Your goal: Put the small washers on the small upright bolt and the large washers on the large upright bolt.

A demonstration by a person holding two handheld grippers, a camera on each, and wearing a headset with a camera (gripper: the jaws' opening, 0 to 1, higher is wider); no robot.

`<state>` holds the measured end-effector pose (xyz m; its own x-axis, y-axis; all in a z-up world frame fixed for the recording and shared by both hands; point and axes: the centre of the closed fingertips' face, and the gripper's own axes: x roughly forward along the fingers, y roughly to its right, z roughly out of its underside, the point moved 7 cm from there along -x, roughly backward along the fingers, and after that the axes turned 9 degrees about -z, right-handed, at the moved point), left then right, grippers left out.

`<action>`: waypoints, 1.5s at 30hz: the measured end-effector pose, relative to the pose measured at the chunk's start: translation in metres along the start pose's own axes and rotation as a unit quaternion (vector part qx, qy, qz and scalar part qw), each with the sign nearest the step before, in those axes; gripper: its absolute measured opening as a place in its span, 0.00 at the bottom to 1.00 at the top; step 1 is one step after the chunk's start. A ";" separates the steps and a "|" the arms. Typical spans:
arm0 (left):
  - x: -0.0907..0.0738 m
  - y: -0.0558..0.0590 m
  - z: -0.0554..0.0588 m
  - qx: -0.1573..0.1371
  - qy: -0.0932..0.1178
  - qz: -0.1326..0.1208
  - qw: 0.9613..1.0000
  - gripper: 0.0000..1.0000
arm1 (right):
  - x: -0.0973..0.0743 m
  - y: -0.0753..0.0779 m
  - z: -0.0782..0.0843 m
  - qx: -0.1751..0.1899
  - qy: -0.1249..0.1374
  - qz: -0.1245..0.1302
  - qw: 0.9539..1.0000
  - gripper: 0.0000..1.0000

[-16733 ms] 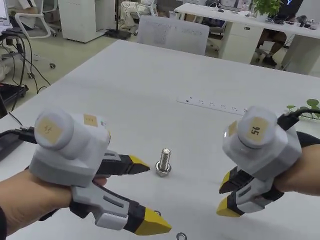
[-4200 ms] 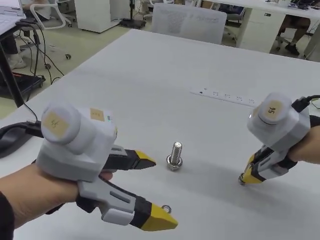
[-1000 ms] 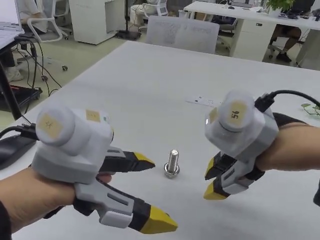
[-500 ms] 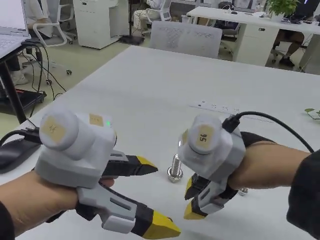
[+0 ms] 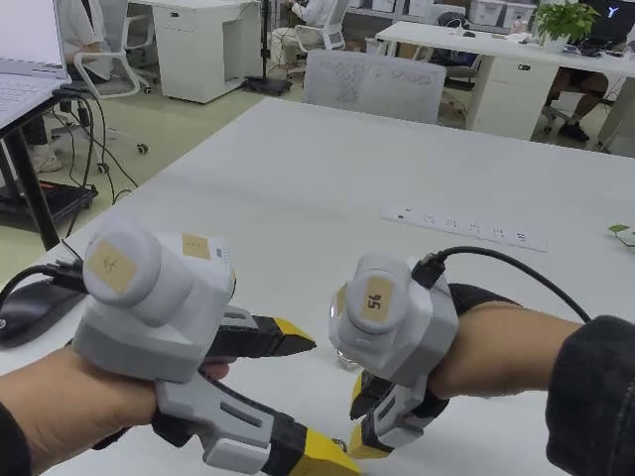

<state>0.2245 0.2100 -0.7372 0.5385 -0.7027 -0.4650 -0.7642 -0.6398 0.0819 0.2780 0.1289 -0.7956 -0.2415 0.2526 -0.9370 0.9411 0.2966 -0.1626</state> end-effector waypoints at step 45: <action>-0.010 0.001 0.003 -0.001 0.006 -0.008 1.000 0.74 | 0.023 -0.005 -0.013 -0.047 -0.064 0.002 0.997 0.14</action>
<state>0.2176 0.2170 -0.7353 0.5547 -0.6966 -0.4550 -0.7550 -0.6513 0.0766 0.2643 0.1449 -0.8126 -0.2000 0.1364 -0.9703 0.9144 0.3818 -0.1348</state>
